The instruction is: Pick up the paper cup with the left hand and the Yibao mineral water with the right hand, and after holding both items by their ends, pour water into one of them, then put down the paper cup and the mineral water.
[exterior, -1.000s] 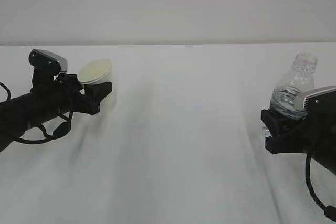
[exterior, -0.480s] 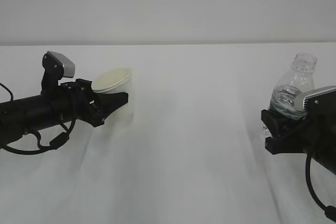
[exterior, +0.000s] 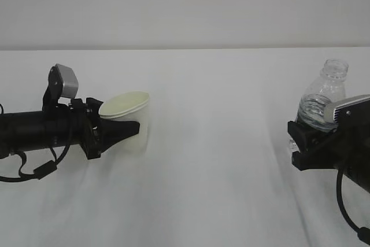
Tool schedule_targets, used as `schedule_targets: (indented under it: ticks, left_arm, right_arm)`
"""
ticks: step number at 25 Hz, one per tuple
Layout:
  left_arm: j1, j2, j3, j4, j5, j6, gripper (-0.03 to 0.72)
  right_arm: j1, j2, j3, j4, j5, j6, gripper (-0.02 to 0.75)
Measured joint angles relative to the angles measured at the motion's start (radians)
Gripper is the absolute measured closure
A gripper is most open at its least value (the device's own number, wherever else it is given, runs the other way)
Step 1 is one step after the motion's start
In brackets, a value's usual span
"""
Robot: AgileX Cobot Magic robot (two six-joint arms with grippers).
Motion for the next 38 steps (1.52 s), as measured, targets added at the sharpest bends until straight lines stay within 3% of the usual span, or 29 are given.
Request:
schedule_targets:
  ticks: [5,10,30,38]
  left_arm:
    - [-0.009,-0.012,0.000,0.074,0.000,-0.011,0.271]
    - [-0.061,-0.023,0.000,0.101,-0.002,-0.012,0.263]
    - [-0.251,-0.026,-0.005,0.071,-0.002,0.005,0.241]
    - [-0.262,-0.026,-0.029,0.058,-0.004,0.008,0.241]
  right_arm:
    - [0.000,0.000,0.000,0.000,0.000,-0.002,0.324]
    - [0.000,0.000,0.000,0.000,0.000,-0.004,0.324]
    - [0.000,0.000,0.000,-0.076,0.000,-0.046,0.325]
    - [0.000,0.000,0.000,-0.124,0.000,-0.077,0.325]
